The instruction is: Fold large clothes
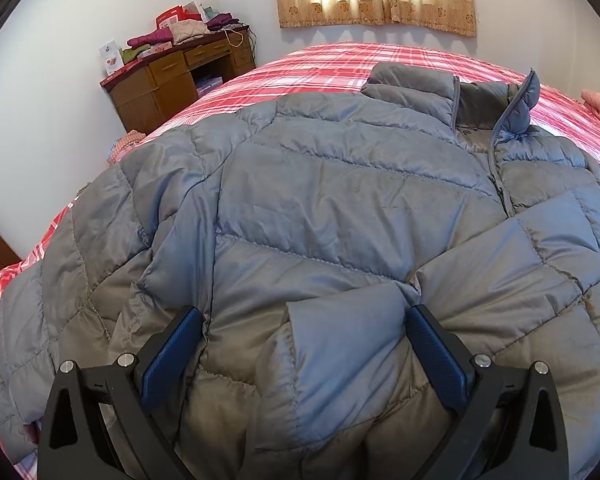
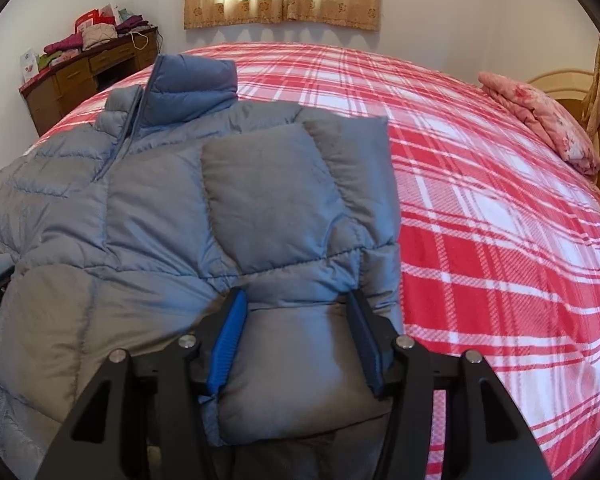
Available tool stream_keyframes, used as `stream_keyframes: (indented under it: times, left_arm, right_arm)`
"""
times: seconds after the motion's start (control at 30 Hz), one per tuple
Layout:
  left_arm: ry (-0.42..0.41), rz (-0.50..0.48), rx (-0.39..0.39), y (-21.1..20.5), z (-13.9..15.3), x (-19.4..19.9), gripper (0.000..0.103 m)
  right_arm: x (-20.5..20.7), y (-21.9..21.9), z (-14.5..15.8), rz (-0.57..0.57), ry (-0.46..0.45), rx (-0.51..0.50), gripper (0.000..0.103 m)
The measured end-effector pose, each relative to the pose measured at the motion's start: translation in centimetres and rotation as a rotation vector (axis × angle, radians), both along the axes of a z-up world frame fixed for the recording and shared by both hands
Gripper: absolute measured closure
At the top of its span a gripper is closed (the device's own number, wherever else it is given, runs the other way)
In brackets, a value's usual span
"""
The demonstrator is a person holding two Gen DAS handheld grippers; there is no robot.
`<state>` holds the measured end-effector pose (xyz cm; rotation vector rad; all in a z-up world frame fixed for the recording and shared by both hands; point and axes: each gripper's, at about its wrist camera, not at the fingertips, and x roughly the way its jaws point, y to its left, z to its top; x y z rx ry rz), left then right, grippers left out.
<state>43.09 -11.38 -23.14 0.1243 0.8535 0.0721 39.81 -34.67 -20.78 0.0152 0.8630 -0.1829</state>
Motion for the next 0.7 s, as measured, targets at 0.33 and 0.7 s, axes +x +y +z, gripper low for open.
stream_keyframes:
  times: [0.33, 0.7]
  left_arm:
    - [-0.001, 0.0, -0.01, 0.1, 0.0, -0.1, 0.001]
    - [-0.001, -0.002, -0.013, 0.2, 0.0, -0.1, 0.001]
  right_arm:
    - [-1.0, 7.3, 3.0, 0.178, -0.087, 0.043, 0.041]
    - [0.1, 8.3, -2.0, 0.17, 0.015, 0.017, 0.031]
